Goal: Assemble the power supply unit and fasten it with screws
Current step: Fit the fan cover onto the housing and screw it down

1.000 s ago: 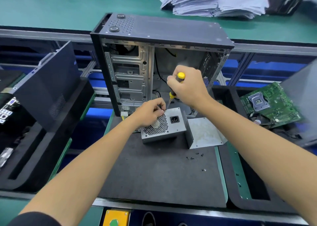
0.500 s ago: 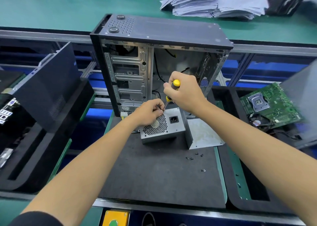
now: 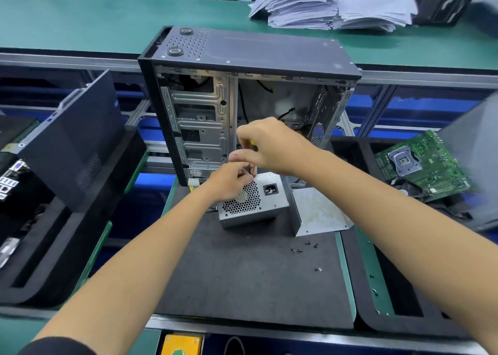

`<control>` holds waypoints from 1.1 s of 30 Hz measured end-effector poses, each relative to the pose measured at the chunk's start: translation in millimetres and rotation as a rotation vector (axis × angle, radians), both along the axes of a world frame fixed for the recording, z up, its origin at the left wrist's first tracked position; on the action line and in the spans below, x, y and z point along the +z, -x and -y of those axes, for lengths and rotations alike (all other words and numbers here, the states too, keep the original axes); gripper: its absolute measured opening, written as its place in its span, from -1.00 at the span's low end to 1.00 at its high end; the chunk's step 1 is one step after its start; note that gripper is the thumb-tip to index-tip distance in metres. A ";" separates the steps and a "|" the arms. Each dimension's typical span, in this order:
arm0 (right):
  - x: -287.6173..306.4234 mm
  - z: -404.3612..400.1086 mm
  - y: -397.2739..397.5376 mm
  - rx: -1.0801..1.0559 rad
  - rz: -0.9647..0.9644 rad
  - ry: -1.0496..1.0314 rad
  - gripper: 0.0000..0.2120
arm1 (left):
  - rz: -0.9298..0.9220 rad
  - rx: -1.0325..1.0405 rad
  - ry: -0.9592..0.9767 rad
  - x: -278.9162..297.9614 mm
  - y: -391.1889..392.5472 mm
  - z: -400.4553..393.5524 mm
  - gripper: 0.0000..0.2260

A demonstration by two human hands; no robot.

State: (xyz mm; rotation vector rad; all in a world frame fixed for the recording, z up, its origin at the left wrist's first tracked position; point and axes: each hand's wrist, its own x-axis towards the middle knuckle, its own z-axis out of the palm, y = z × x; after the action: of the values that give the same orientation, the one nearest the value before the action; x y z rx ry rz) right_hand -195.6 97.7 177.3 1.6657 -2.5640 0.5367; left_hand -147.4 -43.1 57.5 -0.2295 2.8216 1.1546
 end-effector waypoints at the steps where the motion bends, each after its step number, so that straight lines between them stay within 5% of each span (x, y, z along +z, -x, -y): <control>1: 2.8 2.1 -1.6 0.005 0.015 -0.036 -0.73 | 0.020 0.016 0.021 -2.5 0.3 0.5 -0.94; 6: 19.7 6.9 -8.4 0.013 0.026 -0.222 -0.95 | -0.008 0.019 0.042 -0.5 -2.7 -0.8 -0.89; 16: 22.1 4.3 -13.8 -0.073 -0.419 -0.346 -0.78 | -0.010 0.009 -0.019 4.9 -2.7 -1.9 -0.70; 22: 28.2 1.8 -9.7 -0.008 -0.139 -0.414 -0.80 | 0.001 0.000 -0.006 0.3 -0.5 -0.6 -0.82; 33: 23.9 0.9 -18.1 -0.071 -0.394 -0.360 -0.63 | 0.021 -0.021 -0.100 10.8 -2.2 -4.8 -0.85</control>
State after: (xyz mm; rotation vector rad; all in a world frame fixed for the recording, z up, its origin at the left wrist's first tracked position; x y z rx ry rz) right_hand -177.4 96.8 201.2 1.5621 -2.5039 -0.2536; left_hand -145.2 -38.3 68.4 -0.2031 2.7319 1.2774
